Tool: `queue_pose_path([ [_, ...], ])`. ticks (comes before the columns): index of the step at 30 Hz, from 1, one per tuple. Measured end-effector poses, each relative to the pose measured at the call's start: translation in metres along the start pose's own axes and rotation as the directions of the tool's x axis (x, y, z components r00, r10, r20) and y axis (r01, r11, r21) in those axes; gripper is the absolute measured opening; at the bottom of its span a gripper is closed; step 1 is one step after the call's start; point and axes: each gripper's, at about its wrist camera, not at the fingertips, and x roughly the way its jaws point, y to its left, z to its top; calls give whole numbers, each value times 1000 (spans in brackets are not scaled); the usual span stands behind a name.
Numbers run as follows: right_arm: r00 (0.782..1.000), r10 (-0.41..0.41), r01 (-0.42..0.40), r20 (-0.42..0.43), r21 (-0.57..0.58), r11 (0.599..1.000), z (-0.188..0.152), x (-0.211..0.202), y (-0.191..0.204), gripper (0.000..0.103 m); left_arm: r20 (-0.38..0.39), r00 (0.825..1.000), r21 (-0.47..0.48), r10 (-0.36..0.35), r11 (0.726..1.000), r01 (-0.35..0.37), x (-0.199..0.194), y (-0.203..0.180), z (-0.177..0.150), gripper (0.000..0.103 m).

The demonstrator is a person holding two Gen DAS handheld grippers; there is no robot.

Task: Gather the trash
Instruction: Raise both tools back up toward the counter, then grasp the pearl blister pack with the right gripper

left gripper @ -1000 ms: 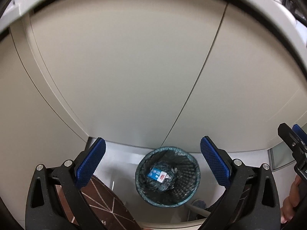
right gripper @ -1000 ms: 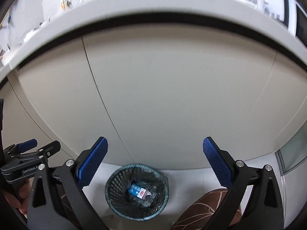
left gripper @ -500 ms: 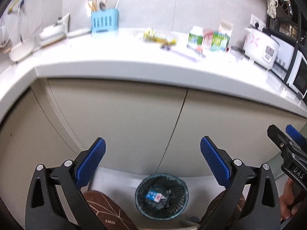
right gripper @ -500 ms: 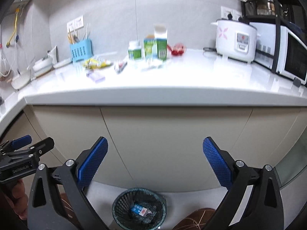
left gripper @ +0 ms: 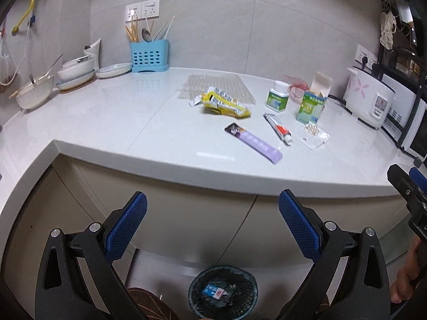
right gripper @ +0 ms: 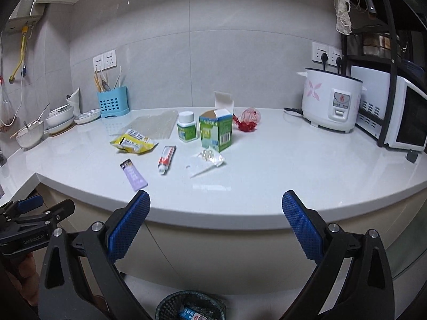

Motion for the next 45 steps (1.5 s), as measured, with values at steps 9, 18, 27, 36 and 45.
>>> queue_pose_path([
  [9, 999, 21, -21, -45, 3, 1000, 27, 53, -2, 95, -57, 998, -12, -8, 1000, 7, 51, -13, 31, 97],
  [18, 992, 9, -10, -125, -4, 1000, 33, 114, -12, 95, -108, 994, -6, 23, 1000, -23, 97, -23, 52, 97],
  [27, 983, 10, -13, -185, -18, 1000, 37, 152, -15, 95, -185, 981, -13, 63, 998, -67, 137, -30, 63, 97],
  [36, 976, 27, -35, -216, -37, 999, 52, 172, -14, 95, -234, 967, -71, 102, 990, -121, 155, -37, 81, 96],
  [45, 974, 51, -67, -223, -63, 996, 55, 172, -16, 95, -213, 971, -57, 111, 990, -126, 150, -45, 91, 96],
])
